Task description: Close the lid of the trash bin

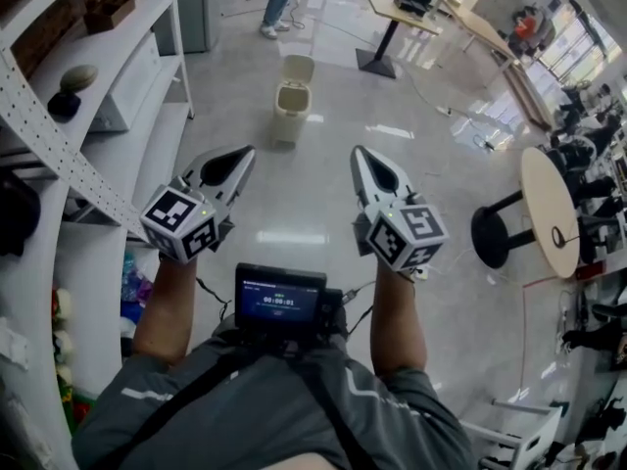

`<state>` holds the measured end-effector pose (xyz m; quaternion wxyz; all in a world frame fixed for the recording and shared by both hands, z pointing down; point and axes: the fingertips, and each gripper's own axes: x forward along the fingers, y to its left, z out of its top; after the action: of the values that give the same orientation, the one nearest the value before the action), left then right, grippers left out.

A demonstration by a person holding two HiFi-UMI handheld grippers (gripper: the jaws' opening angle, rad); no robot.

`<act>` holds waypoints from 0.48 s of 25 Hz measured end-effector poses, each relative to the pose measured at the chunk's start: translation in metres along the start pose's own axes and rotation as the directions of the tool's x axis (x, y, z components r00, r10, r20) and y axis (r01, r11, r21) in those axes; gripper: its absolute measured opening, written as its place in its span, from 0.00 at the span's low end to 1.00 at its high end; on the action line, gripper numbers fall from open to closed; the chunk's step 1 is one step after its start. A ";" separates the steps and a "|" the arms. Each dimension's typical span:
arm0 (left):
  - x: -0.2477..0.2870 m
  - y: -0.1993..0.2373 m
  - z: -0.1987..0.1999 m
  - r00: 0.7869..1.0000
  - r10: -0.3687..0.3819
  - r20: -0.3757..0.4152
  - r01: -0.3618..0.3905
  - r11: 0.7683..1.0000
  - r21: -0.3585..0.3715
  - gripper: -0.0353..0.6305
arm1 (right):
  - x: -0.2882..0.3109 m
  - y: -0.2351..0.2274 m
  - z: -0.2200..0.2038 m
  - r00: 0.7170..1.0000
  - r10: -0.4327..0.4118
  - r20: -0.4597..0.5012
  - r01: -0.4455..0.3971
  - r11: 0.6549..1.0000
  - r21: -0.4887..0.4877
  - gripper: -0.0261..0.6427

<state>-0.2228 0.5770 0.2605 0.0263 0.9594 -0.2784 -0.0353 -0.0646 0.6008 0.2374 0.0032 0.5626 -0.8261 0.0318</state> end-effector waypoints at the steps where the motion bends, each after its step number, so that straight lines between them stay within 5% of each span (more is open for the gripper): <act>1: 0.001 0.001 -0.003 1.000 -0.006 -0.005 0.005 1.000 -0.015 0.04 | 0.000 0.001 -0.003 1.000 -0.008 -0.008 0.008 1.000 0.002 0.06; 12: 0.037 0.038 -0.014 1.000 -0.016 -0.008 0.016 0.998 -0.060 0.04 | 0.036 -0.021 -0.001 1.000 -0.027 0.004 0.027 1.000 0.003 0.06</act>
<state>-0.2104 0.5258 0.2748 0.0561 0.9606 -0.2694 -0.0400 -0.0584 0.5601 0.2405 0.0012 0.5738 -0.8184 0.0320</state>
